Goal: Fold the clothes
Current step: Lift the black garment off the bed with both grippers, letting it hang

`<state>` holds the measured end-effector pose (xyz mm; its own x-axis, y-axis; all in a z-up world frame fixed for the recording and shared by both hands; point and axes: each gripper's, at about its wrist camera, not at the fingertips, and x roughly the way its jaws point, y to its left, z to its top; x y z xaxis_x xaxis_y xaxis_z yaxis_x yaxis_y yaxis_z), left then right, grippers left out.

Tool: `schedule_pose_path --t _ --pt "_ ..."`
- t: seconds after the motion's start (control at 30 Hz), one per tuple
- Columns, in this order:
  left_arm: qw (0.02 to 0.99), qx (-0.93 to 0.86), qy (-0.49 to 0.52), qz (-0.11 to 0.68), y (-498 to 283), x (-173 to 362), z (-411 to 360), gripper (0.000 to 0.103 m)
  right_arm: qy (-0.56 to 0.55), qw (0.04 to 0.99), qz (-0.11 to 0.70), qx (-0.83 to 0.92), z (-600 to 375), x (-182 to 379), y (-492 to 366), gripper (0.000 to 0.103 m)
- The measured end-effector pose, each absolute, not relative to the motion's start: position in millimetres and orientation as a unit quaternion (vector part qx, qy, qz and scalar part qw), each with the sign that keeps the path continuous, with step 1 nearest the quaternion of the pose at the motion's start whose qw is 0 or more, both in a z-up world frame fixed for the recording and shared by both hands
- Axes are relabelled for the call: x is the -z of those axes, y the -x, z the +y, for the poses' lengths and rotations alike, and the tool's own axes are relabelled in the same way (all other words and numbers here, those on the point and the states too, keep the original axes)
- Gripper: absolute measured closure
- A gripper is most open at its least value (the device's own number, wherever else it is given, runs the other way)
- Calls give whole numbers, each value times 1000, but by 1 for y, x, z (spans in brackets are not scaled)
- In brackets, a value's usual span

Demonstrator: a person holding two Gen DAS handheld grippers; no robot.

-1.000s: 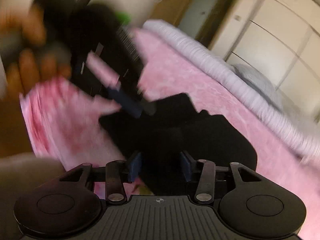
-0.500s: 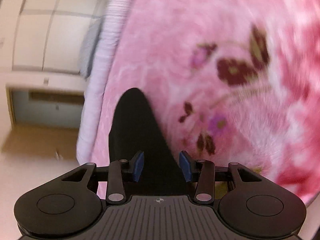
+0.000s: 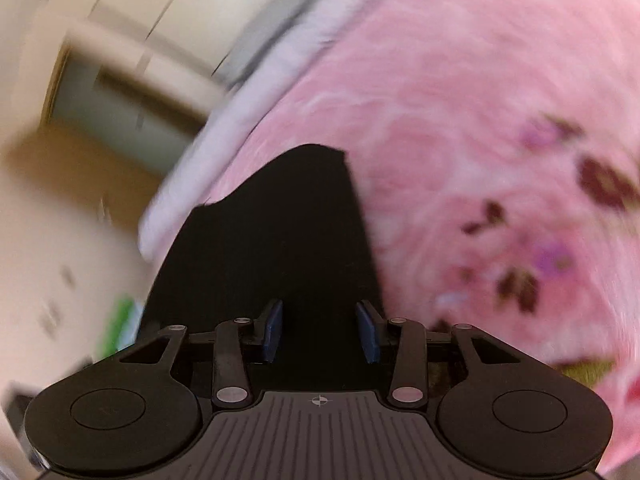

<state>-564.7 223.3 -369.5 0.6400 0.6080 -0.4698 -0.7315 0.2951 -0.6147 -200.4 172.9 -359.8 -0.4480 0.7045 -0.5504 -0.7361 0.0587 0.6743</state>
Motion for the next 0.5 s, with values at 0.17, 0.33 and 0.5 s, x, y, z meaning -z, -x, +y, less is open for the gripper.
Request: schedule_pose_path --t 0.17,0.33,0.5 --pt "770 -428 469 66 590 410 230 87 120 552 400 -722 179 359 261 63" --pt "757 -413 504 51 599 425 232 82 139 570 346 -732 173 370 278 56" --pt "736 -408 540 32 617 422 226 69 8 534 490 -689 158 379 219 52"
